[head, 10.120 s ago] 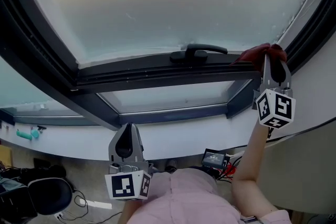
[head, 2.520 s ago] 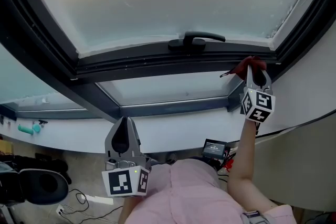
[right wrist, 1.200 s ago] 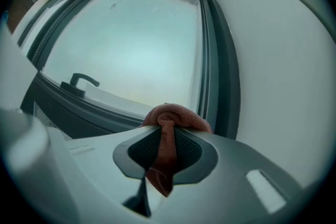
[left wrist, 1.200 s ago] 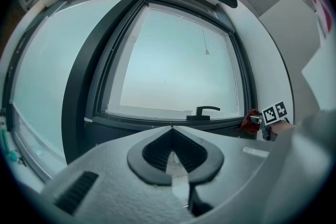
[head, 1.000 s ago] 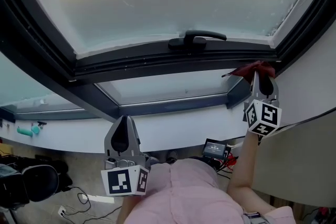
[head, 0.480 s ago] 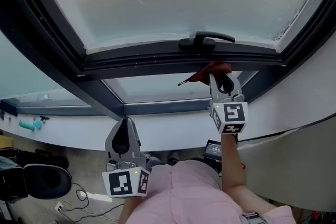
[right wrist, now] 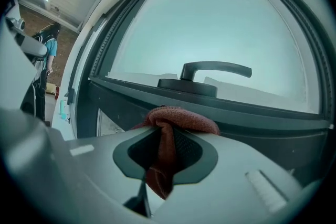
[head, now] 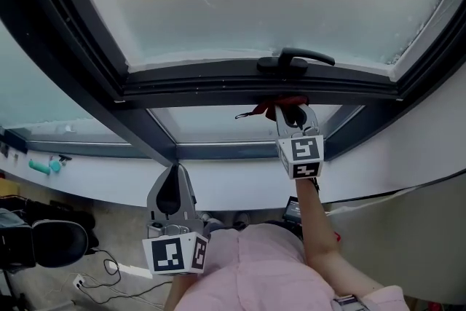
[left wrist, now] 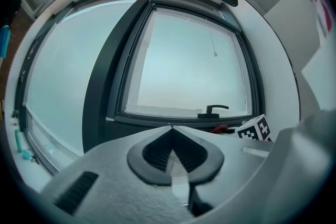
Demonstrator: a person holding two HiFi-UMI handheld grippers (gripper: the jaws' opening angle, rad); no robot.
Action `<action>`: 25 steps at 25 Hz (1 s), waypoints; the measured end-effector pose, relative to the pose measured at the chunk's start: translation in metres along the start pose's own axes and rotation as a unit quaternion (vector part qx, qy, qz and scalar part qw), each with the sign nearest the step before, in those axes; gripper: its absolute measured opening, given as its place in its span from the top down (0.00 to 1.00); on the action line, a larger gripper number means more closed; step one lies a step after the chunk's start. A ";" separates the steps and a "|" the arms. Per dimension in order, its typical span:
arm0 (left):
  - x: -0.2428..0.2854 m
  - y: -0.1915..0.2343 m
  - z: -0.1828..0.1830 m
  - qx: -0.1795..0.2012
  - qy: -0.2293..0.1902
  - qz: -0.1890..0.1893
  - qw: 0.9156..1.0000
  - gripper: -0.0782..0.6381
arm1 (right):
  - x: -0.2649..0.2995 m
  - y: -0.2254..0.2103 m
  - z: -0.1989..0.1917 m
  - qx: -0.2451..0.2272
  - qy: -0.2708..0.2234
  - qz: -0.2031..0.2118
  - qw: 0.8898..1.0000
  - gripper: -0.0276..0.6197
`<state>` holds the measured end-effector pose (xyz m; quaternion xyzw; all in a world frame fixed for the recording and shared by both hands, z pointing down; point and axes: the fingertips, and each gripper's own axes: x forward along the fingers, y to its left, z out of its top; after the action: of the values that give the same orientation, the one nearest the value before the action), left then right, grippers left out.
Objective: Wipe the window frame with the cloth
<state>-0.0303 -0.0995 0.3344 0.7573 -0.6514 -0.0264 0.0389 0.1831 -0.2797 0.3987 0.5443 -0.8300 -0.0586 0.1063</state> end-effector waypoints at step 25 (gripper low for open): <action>0.006 -0.020 -0.005 0.000 0.000 -0.003 1.000 0.90 | -0.012 -0.029 -0.007 -0.032 -0.001 0.001 0.999 0.85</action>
<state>-0.0093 -0.1020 0.3380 0.7594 -0.6489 -0.0265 0.0392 0.2152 -0.2797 0.3982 0.5399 -0.8284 -0.0857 0.1224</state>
